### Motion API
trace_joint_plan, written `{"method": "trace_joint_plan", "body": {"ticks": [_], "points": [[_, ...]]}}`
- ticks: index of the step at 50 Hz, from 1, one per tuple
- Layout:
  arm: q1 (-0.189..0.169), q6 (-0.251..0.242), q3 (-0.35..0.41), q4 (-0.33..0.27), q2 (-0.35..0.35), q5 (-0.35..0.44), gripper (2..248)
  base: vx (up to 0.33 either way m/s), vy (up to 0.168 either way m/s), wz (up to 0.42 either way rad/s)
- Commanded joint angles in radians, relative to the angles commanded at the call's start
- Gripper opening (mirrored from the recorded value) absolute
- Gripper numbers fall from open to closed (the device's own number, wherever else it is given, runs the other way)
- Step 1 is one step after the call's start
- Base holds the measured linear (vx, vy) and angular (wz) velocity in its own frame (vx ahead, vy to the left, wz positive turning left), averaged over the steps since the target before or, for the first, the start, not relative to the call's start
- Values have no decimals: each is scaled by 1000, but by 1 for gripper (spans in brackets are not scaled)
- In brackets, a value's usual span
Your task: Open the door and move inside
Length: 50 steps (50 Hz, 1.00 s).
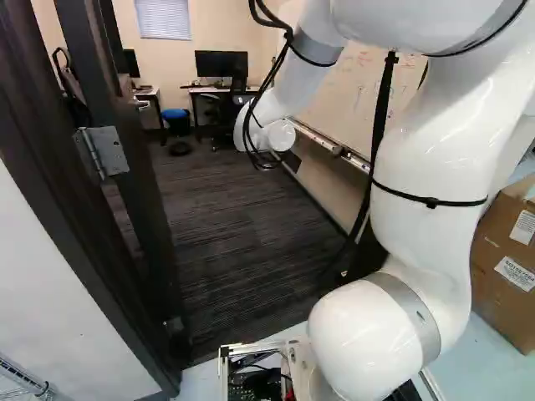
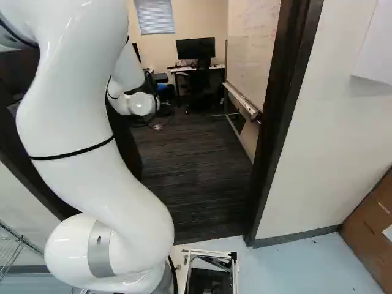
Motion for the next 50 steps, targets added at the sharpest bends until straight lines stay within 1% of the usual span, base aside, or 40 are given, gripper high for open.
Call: {"method": "trace_joint_plan", "body": {"ticks": [13, 25, 38, 50], "points": [[-6, 0, 18, -1, 12, 6, 247, 0, 0, 0], [-17, 0, 52, -3, 33, 18, 247, 0, 0, 0], [-34, 0, 106, -5, 69, 38, 247, 0, 0, 0], [-56, 0, 173, -8, 112, 61, 247, 0, 0, 0]]}}
